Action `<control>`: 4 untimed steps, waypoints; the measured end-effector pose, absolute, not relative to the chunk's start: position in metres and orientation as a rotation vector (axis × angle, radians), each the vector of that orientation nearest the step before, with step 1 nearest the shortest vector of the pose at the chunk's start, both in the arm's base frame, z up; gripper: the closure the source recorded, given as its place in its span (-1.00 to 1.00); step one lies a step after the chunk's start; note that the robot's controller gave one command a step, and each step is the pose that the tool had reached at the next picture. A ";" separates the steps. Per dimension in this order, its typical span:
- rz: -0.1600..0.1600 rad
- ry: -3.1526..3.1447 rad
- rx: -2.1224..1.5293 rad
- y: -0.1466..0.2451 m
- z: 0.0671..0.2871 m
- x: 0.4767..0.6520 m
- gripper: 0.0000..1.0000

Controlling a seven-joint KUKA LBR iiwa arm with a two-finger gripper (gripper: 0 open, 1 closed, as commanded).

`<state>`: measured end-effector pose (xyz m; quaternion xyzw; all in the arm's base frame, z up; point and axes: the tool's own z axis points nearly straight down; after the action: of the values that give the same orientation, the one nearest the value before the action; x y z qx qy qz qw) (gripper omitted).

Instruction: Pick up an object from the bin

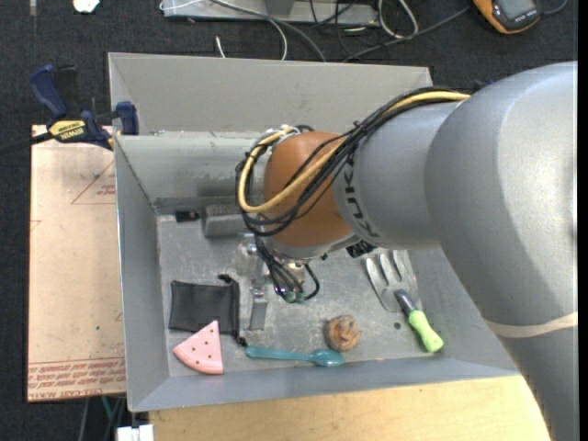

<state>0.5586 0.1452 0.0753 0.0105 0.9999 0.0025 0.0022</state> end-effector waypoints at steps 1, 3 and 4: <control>0.005 3.140 0.003 0.129 0.064 0.558 -1.00; 0.008 3.129 -0.221 0.153 0.070 0.558 -1.00; 0.008 3.118 -0.345 0.158 0.076 0.565 -1.00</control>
Offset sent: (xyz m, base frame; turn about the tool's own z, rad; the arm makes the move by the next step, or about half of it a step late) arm -0.0134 -0.0206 -0.0053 -0.1659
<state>0.5648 0.1578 0.0757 -0.1100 0.9939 0.0027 0.0020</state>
